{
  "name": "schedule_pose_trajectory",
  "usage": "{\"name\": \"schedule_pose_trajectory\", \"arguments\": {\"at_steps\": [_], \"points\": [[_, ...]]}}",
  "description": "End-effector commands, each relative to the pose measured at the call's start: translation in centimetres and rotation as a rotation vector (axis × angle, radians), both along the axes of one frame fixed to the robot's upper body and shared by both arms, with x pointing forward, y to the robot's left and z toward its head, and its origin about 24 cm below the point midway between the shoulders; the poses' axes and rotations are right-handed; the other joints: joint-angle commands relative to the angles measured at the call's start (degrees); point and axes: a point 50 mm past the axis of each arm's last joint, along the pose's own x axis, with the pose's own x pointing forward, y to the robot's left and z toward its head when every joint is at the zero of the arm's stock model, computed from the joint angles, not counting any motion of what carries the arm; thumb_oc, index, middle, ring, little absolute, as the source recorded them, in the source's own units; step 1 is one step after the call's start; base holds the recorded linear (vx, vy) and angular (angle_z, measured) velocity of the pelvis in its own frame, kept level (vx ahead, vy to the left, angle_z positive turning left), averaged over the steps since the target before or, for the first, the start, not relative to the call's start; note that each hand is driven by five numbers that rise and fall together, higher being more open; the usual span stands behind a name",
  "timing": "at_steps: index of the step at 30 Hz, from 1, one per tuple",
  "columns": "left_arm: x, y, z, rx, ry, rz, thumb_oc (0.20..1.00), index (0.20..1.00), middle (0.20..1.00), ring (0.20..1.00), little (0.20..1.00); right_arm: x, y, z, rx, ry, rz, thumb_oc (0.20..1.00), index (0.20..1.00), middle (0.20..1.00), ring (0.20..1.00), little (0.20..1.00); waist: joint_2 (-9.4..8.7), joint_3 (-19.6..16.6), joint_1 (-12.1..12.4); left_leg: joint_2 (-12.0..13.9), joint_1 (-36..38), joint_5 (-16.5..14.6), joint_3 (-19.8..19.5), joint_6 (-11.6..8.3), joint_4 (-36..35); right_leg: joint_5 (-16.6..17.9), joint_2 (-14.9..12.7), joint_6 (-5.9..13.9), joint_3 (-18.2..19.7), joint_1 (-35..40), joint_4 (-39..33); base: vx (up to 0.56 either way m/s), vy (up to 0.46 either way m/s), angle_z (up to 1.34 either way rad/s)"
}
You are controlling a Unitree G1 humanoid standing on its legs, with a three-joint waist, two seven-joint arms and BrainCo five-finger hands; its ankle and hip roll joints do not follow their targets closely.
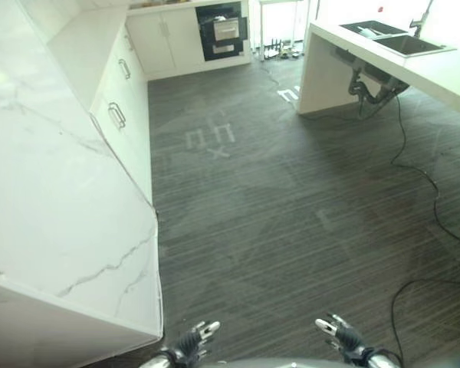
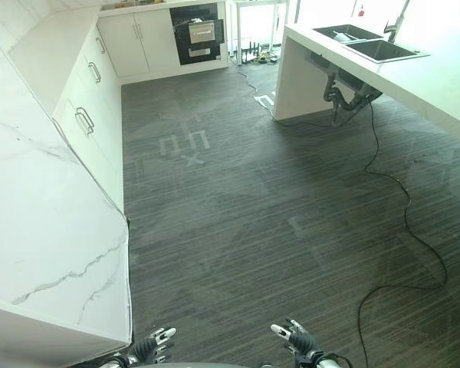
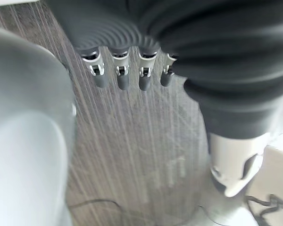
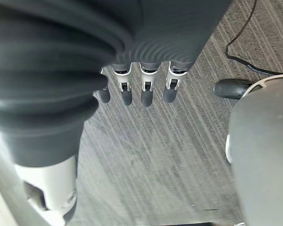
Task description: Place the dishes in the dishwasher.
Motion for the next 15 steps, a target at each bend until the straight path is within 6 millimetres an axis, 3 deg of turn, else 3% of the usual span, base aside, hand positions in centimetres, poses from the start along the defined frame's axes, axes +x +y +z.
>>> {"name": "schedule_pose_trajectory", "arguments": {"at_steps": [1,4,6,7,9,15], "points": [[2.9,-0.8,0.9,-0.053,-0.115,-0.017,1.0,1.0,1.0,1.0,1.0,3.3,-1.3,1.7,-0.016,-0.149,-0.023,1.0,1.0,1.0,1.0,1.0,1.71,1.05,0.28,2.07,-0.14,-5.18,1.66,-2.58,2.08,-7.66,-1.26,1.98,-1.46,-0.35,4.56,0.0,0.0,0.0],[4.0,-1.0,1.4,-0.046,-0.155,-0.019,1.0,1.0,1.0,1.0,1.0,4.9,-1.2,2.9,-0.157,-0.228,0.197,1.0,1.0,1.0,1.0,1.0,1.48,1.83,-0.05,2.16,-0.86,-5.19,1.1,-2.56,2.75,-8.0,-0.95,1.58,-0.7,-0.98,5.03,-0.05,-0.035,0.01],[4.6,-0.9,1.7,-0.049,-0.171,-0.015,1.0,1.0,1.0,1.0,1.0,5.7,-1.3,3.3,-0.149,-0.244,0.196,1.0,1.0,1.0,1.0,1.0,1.3,2.25,0.04,2.18,-1.13,-5.17,0.73,-2.54,3.19,-8.26,-0.76,1.33,-0.38,-1.19,5.52,-0.07,-0.056,0.03],[4.9,-0.7,1.9,-0.046,-0.182,0.001,1.0,1.0,1.0,1.0,1.0,6.0,-1.4,3.5,-0.128,-0.241,0.149,1.0,1.0,1.0,1.0,1.0,1.04,2.43,0.16,2.21,-1.95,-4.41,1.01,-2.21,3.97,-7.62,-0.61,0.71,-0.51,-1.83,5.79,-0.01,-0.109,0.11],[6.2,-0.9,2.8,0.038,-0.273,0.073,1.0,1.0,1.0,1.0,1.0,7.3,-2.0,4.9,-0.05,-0.339,-0.024,1.0,1.0,1.0,1.0,1.0,0.48,3.19,0.29,2.0,-2.8,-5.92,0.27,-2.1,8.49,-8.08,-0.33,-0.29,0.24,-1.58,6.38,0.03,-0.127,0.15],[6.8,-1.6,3.6,0.033,-0.346,0.027,1.0,1.0,1.0,1.0,1.0,7.9,-2.6,6.3,0.055,-0.463,-0.181,1.0,1.0,1.0,1.0,1.0,1.5,3.96,-0.28,2.32,-3.28,-5.2,0.64,-3.11,8.12,-7.37,-0.61,-0.21,-0.62,-2.27,5.56,-0.03,-0.025,0.06]]}}
